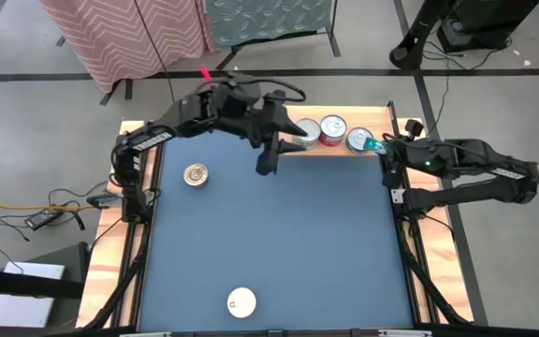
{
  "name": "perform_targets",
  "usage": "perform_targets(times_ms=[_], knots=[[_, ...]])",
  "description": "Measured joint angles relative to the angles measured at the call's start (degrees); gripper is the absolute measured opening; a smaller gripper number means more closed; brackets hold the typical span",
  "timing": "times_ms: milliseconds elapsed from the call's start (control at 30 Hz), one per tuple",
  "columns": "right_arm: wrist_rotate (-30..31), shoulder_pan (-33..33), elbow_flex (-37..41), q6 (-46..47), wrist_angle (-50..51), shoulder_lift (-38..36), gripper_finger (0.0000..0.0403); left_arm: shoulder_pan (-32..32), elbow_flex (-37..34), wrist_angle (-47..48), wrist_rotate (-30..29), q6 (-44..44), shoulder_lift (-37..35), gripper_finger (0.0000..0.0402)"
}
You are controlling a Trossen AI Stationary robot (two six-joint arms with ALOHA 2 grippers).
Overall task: Stack canned seafood by type on shelf
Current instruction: Stack the green-blue tuna can on top of the tuna can on the shelf
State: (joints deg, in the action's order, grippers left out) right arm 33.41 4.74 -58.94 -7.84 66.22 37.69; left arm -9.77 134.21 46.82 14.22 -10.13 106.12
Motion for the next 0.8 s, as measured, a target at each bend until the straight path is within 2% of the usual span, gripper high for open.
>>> perform_targets(times_ms=[267, 800], knots=[[3.2, 4.9, 0.0, -8.6, -0.4, 4.9, 0.0132, 0.3, 0.0, 1.8, 0.0, 0.1, 0.0, 0.0168], [1.1, 15.4, 0.5, -19.3, -5.8, 11.1, 0.0132, 1.2, -0.2, 4.5, 2.2, 0.0, -3.0, 0.0168]])
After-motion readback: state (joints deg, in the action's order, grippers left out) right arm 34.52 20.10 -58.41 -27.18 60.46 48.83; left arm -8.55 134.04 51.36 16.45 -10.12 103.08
